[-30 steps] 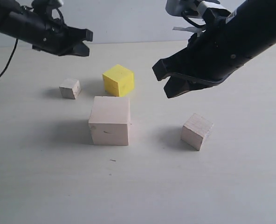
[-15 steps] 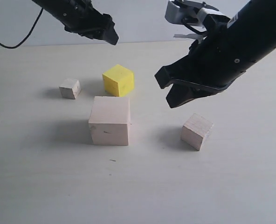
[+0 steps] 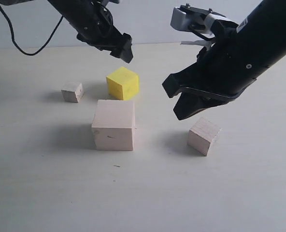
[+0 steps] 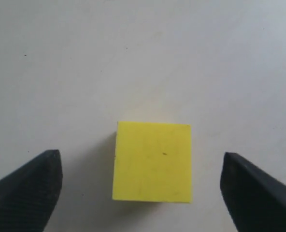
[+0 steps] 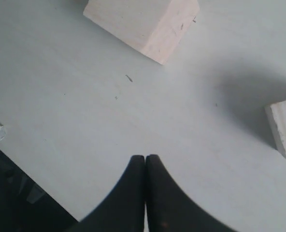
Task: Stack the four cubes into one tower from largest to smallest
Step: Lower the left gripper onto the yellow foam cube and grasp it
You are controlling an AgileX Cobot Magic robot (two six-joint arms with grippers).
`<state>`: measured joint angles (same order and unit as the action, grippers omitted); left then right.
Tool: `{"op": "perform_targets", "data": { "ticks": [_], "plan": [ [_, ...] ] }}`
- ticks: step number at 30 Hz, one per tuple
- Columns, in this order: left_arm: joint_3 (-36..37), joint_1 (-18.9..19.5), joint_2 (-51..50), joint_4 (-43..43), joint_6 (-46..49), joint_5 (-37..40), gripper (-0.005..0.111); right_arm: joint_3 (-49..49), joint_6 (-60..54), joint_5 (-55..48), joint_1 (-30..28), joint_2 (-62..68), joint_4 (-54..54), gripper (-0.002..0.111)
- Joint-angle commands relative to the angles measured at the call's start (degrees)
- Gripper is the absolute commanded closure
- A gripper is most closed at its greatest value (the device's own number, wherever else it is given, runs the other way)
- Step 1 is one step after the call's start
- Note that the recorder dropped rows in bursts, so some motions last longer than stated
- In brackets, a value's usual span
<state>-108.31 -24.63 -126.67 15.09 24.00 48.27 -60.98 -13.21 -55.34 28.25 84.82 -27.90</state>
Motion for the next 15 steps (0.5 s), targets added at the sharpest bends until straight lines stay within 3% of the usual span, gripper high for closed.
{"op": "perform_targets", "data": {
  "ticks": [1, 15],
  "plan": [
    [-0.3, -0.9, -2.0, -0.4, -0.6, -0.7, 0.022, 0.1, -0.1, -0.2, 0.1, -0.1, -0.5, 0.108],
    [-5.0, -1.5, -7.2, -2.0, -0.3, -1.0, 0.022, 0.1, -0.1, -0.4, 0.1, -0.1, -0.6, 0.108]
  ]
}}
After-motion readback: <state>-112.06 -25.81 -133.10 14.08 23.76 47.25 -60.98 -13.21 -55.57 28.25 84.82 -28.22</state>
